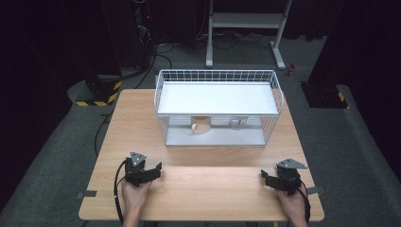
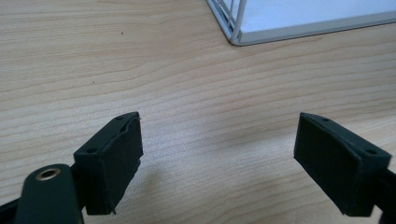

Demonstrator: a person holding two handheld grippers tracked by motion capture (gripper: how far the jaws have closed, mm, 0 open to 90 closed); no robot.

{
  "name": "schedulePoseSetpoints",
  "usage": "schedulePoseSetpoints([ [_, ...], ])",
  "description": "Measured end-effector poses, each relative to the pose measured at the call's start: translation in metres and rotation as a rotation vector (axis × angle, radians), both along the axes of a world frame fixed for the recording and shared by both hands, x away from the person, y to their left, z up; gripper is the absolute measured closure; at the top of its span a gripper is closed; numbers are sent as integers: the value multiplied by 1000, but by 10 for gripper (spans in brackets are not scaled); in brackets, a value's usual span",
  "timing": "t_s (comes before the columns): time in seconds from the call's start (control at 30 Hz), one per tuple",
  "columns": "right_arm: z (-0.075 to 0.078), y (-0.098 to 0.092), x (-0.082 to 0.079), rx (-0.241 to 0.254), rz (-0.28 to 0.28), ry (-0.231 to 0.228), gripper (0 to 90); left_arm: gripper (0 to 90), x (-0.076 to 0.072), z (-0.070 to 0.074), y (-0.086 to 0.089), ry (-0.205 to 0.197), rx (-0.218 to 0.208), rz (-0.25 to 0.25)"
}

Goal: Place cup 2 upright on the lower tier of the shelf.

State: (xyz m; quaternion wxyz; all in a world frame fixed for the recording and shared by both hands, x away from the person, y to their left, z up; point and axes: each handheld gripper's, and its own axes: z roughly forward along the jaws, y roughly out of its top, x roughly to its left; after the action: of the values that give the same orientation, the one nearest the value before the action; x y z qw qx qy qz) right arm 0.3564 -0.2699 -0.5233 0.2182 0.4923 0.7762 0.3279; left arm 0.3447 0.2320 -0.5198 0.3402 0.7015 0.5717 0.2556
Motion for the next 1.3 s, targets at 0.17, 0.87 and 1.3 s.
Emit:
schedulePoseSetpoints([
  [0.17,0,0,0,0,0,0,281,159,3,-4,0,6,12,5],
  [0.87,0,0,0,0,0,0,281,158,8,-9,-4,49,49,8],
  [1.3,0,0,0,0,0,0,281,155,8,-9,-4,50,48,12],
])
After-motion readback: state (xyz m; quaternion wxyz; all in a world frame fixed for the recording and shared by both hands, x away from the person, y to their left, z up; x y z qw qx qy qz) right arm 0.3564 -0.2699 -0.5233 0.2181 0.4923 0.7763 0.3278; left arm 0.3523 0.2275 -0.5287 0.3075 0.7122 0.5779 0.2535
